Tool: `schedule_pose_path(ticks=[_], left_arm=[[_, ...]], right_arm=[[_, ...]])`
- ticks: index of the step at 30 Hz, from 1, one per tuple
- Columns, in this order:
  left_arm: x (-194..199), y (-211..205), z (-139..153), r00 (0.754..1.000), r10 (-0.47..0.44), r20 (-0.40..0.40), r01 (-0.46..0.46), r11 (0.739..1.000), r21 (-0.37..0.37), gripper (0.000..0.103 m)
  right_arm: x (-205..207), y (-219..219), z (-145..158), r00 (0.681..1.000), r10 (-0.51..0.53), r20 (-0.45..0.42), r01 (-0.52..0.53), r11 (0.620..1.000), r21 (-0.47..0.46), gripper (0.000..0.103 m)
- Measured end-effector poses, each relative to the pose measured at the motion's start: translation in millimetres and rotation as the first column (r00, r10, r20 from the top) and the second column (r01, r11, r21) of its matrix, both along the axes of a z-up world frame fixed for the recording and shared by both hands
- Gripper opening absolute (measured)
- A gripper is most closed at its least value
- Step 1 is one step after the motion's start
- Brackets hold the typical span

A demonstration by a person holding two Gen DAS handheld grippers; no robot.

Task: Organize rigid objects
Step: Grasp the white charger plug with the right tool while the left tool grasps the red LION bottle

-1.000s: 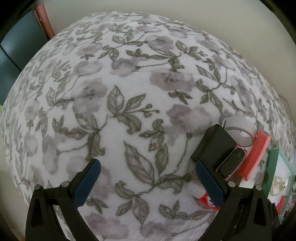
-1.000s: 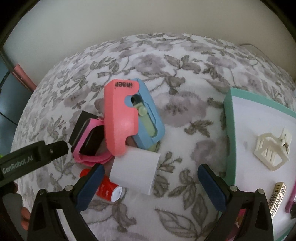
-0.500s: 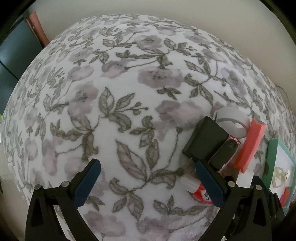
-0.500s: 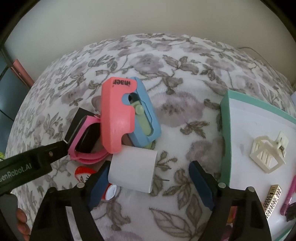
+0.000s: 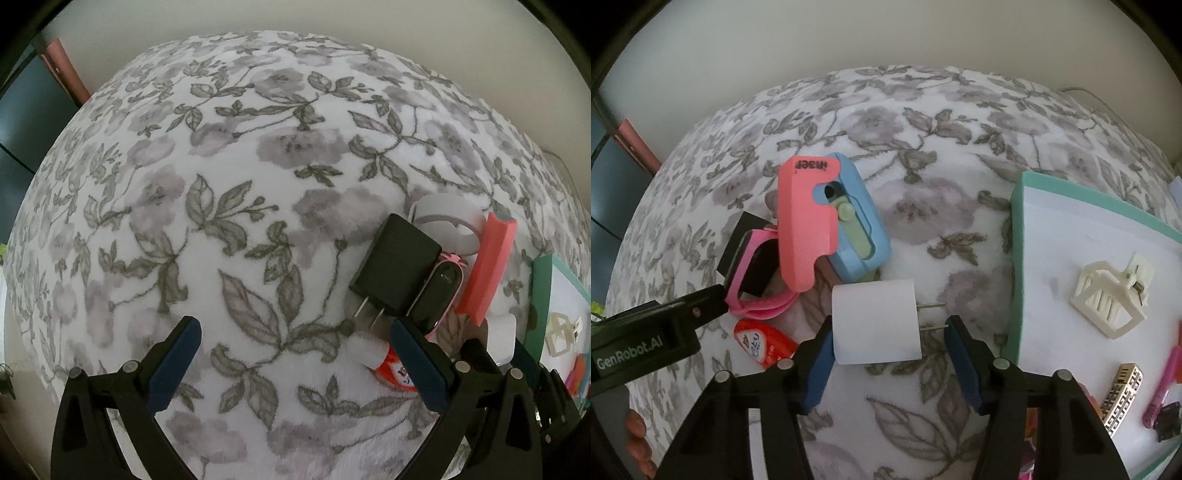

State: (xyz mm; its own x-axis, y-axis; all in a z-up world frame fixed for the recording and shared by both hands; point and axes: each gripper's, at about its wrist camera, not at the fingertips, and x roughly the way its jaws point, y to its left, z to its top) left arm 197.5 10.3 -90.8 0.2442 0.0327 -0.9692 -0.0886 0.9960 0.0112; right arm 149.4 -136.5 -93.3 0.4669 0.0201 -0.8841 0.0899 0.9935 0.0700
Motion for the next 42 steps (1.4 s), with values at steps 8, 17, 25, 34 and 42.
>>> schedule_pose_path(ticks=[8,17,25,34,42], left_arm=[[-15,3,2,1.0,-0.009,-0.008,0.009,1.0,-0.022,0.102],[-26,-3,10,0.999,-0.052,-0.012,0.051,0.992,-0.115,0.102],[-29,1,11,0.998,-0.056,-0.014,0.053,0.986,-0.159,0.102],[-23,-4,3,0.994,-0.105,-0.028,0.099,0.982,-0.162,0.102],[-22,-25,-10,0.98,-0.194,-0.05,0.186,0.973,-0.139,0.102]], right_arm=[[-5,-3,3,1.0,0.01,-0.012,-0.009,1.0,0.015,0.061],[-13,-14,19,1.0,0.001,0.003,-0.001,1.0,0.028,0.061],[-18,-22,40,1.0,-0.007,0.027,0.007,1.0,-0.005,0.061],[-22,-32,64,0.997,-0.027,0.069,0.027,1.0,-0.01,0.061],[-22,-40,64,0.997,-0.044,0.06,0.044,0.999,-0.008,0.061]])
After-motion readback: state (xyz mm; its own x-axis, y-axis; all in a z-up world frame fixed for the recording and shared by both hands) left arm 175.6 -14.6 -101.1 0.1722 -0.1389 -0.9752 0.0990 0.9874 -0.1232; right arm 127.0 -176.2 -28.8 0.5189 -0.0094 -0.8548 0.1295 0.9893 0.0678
